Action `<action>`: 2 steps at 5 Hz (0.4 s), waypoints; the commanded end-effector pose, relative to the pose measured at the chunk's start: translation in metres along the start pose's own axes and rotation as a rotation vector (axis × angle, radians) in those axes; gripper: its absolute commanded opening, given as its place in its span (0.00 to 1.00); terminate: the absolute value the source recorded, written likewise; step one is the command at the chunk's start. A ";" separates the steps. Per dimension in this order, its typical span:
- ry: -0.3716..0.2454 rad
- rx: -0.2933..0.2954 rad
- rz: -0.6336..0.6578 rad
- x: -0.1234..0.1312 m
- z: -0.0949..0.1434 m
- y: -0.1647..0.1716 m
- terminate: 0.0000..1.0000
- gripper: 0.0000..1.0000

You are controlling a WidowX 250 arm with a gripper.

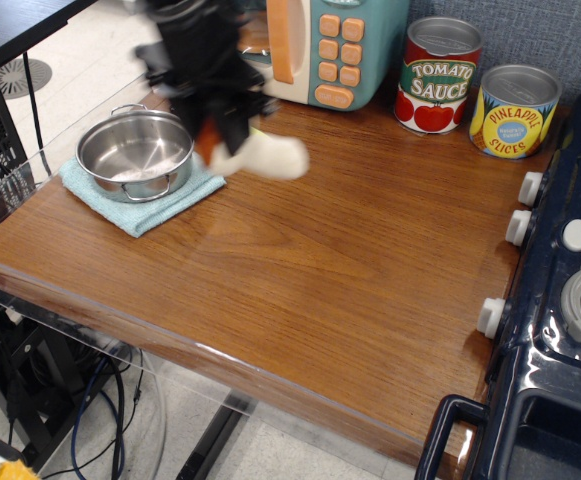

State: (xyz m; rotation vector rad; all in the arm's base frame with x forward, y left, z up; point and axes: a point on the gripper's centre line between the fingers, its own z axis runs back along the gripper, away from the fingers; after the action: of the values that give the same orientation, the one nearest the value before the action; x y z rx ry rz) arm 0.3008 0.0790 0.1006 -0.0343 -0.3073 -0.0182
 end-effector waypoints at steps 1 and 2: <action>0.031 0.085 -0.075 -0.057 0.010 0.022 0.00 0.00; 0.101 0.096 -0.124 -0.071 -0.011 0.025 0.00 0.00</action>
State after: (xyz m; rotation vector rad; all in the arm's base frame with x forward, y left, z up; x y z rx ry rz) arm 0.2478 0.1010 0.0524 0.0654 -0.1716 -0.1229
